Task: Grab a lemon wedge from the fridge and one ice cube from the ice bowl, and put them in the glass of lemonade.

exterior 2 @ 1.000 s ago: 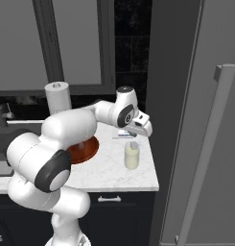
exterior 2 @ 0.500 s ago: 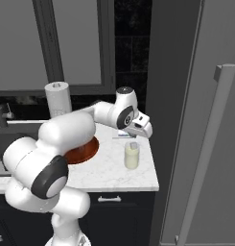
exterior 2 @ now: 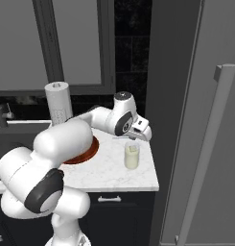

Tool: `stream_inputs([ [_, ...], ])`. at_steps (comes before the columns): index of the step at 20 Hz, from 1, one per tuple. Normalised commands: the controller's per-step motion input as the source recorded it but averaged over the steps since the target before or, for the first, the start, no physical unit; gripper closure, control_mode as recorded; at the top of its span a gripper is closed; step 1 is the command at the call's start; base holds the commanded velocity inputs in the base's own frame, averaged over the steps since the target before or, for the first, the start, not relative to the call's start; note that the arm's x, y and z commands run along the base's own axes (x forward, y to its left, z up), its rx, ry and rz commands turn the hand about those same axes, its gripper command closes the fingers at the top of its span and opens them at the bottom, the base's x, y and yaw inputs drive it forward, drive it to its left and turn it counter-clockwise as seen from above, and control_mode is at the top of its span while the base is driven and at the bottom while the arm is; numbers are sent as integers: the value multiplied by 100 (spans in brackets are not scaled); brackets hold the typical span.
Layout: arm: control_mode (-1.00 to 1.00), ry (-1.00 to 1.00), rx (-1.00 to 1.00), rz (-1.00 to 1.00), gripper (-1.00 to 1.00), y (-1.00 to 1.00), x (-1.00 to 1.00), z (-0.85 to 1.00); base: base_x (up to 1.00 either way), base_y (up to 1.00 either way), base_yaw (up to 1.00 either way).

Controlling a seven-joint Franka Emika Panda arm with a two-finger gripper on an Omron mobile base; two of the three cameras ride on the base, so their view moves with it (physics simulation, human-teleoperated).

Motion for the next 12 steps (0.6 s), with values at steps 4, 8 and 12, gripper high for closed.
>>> stream_inputs([
  [4, -100, 0, 0, 0, 100, 0, 0, 3, 0, 0, 0],
  [8, -100, -3, 0, 0, 100, 0, 0, 6, 0, 0, 0],
  [12, -100, -3, -3, 0, -100, 0, -8, 25, 0, 0, 0],
])
